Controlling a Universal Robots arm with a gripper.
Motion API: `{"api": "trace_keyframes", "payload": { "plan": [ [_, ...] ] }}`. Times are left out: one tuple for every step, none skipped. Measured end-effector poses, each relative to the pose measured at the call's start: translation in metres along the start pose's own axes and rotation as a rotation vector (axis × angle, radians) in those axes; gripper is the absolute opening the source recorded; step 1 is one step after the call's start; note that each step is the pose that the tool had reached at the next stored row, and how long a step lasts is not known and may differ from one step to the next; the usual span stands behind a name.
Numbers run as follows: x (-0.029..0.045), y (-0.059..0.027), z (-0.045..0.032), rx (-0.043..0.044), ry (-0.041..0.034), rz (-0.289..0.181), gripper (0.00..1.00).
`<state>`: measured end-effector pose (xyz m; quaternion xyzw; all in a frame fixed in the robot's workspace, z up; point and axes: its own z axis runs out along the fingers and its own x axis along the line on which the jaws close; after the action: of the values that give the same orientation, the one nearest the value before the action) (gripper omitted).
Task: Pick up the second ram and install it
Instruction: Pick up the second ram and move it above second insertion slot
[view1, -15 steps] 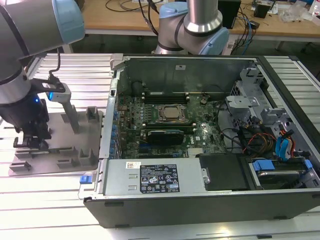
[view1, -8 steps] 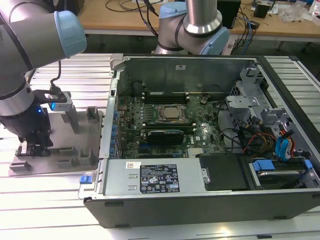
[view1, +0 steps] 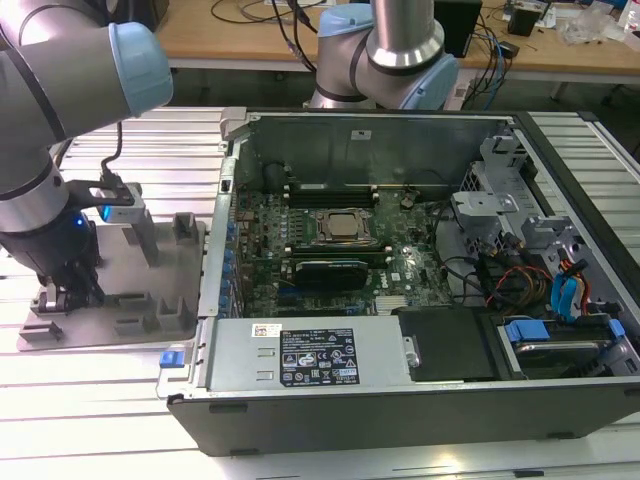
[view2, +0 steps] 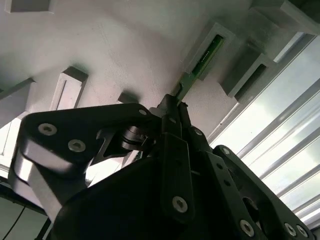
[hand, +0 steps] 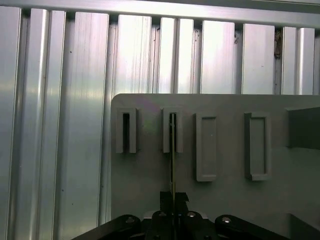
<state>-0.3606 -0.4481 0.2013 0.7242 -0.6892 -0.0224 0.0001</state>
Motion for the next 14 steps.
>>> {"api": "trace_keyframes", "payload": {
  "plan": [
    [0.0000, 0.0000, 0.0001, -0.0001, 0.0000, 0.000, 0.11],
    [0.0000, 0.0000, 0.0003, 0.0000, 0.0000, 0.000, 0.11],
    [0.0000, 0.0000, 0.0003, -0.0001, 0.0000, 0.000, 0.11],
    [0.0000, 0.0000, 0.0004, 0.0000, 0.0000, 0.000, 0.11],
    [0.0000, 0.0000, 0.0004, 0.0000, 0.0000, 0.000, 0.11],
    [0.0000, 0.0000, 0.0005, 0.0000, 0.0000, 0.000, 0.11],
    [0.0000, 0.0000, 0.0006, 0.0000, 0.0000, 0.000, 0.11],
    [0.0000, 0.0000, 0.0007, -0.0001, 0.0000, 0.000, 0.11],
    [0.0000, 0.0000, 0.0008, -0.0001, 0.0009, 0.000, 0.11],
    [0.0000, 0.0000, 0.0001, 0.0002, 0.0012, 0.000, 0.11],
    [-0.0002, 0.0000, -0.0034, 0.0005, 0.0011, 0.000, 0.11],
    [-0.0004, 0.0003, -0.0106, 0.0000, 0.0013, 0.000, 0.11],
    [-0.0006, 0.0005, -0.0168, 0.0001, 0.0014, 0.000, 0.11],
    [-0.0007, 0.0007, -0.0206, 0.0000, 0.0014, 0.000, 0.11]
  ]
}}
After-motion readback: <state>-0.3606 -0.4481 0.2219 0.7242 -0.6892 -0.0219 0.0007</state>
